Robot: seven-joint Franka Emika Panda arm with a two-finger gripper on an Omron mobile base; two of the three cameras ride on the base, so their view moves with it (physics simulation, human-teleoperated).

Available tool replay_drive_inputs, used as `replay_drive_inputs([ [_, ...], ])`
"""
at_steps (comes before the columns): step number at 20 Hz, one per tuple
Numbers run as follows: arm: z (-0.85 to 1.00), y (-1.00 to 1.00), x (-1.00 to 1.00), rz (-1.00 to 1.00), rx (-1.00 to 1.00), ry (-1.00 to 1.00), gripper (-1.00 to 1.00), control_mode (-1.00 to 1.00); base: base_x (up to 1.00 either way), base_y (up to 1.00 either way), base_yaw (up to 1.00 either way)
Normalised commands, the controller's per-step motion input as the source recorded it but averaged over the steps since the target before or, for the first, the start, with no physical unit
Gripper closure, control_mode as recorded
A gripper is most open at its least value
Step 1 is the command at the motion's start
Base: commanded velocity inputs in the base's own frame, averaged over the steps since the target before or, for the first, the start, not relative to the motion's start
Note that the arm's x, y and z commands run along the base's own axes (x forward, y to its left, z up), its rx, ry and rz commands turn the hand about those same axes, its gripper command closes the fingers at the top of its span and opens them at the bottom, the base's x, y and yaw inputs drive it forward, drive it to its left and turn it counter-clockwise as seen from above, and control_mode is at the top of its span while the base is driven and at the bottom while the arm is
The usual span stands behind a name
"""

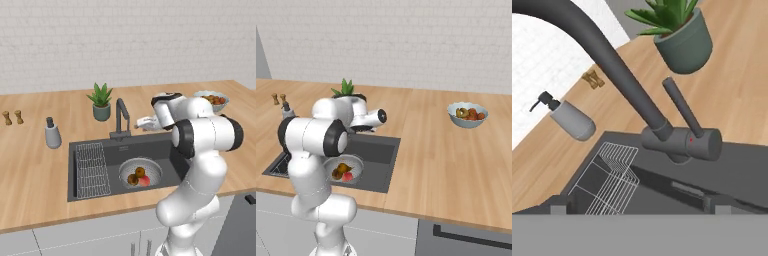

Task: Put the colander in the sink, put the pear, peach, pear in the colander, and turn on the sink faucet and pour water over the colander.

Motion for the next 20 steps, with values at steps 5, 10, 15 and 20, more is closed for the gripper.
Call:
replay_drive_inputs([
  [5,-0.17,0.06,0.47,0.00,0.00,0.00,-1.00,-1.00,0.00,0.00,0.00],
  [10,-0.24,0.17,0.53,0.00,0.00,0.00,-1.00,-1.00,0.00,0.00,0.00],
  [15,-0.24,0.16,0.58,0.00,0.00,0.00,-1.00,-1.00,0.00,0.00,0.00],
  [20,-0.29,0.03,0.37,0.00,0.00,0.00,-1.00,-1.00,0.00,0.00,0.00],
])
